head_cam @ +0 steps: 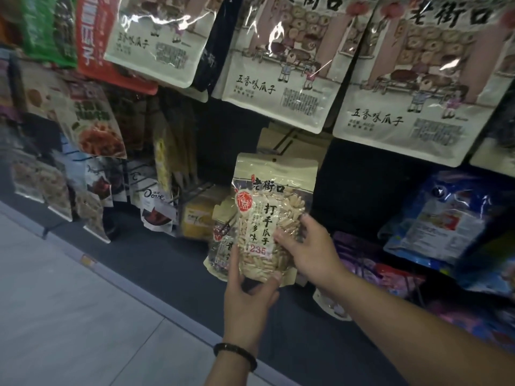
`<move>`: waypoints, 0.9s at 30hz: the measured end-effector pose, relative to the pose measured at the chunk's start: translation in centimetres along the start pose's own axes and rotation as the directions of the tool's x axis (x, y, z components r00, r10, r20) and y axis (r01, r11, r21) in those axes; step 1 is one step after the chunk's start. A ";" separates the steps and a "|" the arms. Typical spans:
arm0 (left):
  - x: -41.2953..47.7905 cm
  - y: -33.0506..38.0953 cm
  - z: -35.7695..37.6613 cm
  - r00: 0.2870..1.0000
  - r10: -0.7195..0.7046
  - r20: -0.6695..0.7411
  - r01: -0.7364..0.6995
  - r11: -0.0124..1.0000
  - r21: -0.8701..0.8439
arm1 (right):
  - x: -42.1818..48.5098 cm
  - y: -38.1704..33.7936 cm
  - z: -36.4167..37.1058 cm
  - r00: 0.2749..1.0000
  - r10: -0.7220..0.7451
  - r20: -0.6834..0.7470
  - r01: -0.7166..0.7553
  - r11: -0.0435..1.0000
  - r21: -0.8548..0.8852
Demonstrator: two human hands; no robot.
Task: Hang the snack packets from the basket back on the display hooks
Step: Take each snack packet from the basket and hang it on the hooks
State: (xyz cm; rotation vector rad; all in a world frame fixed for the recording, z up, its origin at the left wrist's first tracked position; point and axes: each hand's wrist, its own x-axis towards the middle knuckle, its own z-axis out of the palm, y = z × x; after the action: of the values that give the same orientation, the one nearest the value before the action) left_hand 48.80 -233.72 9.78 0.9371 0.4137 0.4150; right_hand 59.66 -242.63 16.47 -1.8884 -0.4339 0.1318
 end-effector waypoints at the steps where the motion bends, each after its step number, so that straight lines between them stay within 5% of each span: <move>1: 0.2 0.0 0.0 1.000 -0.002 -0.003 0.002 1.000 -0.015 | 0.1 -0.1 0.0 1.000 0.002 0.002 -0.002 1.000 -0.004; 13: 1.1 -1.1 1.0 1.000 0.007 0.013 -0.007 0.999 -0.032 | 5.1 1.5 1.0 0.989 0.053 -0.138 -0.068 0.992 -0.105; 21: 1.6 -1.3 2.1 0.993 -0.078 0.090 0.065 0.987 0.149 | 9.9 2.4 1.7 0.962 0.120 -0.245 -0.165 0.971 -0.172; 27: 2.6 -2.7 1.9 1.000 -0.023 -0.008 0.025 0.963 0.267 | 10.8 3.0 0.8 0.954 0.182 -0.240 -0.243 0.936 -0.256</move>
State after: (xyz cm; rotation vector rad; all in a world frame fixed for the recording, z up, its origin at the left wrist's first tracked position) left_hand 52.42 -235.13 8.11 1.1921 0.4927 0.3440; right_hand 70.13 -238.90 14.65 -2.2034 -0.1007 0.0103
